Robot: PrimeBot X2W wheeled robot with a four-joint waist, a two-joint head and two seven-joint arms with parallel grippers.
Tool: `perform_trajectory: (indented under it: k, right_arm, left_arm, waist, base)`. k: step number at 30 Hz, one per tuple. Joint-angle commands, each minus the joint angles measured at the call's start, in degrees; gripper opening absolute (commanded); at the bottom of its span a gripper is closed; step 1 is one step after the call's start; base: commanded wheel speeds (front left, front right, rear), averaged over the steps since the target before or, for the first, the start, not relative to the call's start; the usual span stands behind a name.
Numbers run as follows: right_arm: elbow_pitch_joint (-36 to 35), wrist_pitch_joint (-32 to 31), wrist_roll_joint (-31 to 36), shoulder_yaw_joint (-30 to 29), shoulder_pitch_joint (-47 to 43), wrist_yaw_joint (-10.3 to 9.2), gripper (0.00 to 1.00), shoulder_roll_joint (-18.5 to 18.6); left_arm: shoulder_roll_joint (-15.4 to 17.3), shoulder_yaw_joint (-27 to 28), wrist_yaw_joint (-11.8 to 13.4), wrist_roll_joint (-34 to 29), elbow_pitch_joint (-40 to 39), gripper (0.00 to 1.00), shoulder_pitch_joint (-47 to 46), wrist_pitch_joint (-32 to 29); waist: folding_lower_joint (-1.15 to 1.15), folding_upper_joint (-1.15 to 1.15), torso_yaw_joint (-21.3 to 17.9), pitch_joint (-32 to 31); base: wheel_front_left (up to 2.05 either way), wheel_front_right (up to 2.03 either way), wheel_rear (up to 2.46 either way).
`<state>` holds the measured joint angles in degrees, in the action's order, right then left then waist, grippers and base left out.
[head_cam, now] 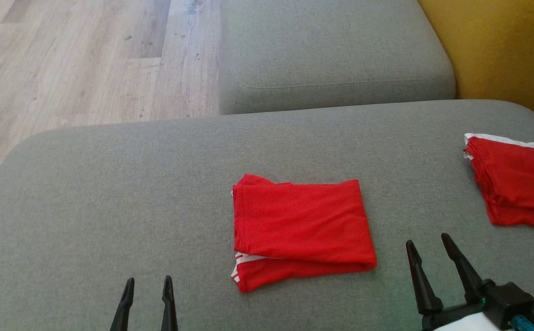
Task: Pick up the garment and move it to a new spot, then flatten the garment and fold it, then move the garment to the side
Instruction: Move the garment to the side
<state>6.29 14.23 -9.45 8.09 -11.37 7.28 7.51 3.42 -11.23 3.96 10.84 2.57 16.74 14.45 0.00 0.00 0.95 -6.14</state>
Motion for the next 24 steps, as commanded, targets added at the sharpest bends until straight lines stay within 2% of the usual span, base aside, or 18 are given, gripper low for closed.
perform_trajectory:
  k: [1,9,24]
  right_arm:
    - [-1.9,0.8,0.5,0.8,1.3,0.21,1.0,0.2]
    - [-1.3,0.8,1.2,0.5,1.1,0.21,1.0,-0.5]
    - [0.1,0.8,1.9,1.1,1.7,0.21,1.0,-0.3]
  left_arm:
    - [-0.5,2.0,-0.3,-0.4,-2.1,1.0,-1.6,0.5]
    - [-0.5,2.3,-0.8,-0.8,-2.0,1.0,-1.1,0.5]
    - [-0.5,2.1,-0.1,-0.4,-1.1,1.0,-0.8,0.5]
  waist:
    - [0.0,0.0,-0.1,-0.1]
    - [0.0,0.0,-0.7,-0.5]
    - [0.0,0.0,-1.9,-1.7]
  base:
    - [0.0,0.0,0.0]
    - [0.0,0.0,0.0]
    - [0.0,0.0,0.0]
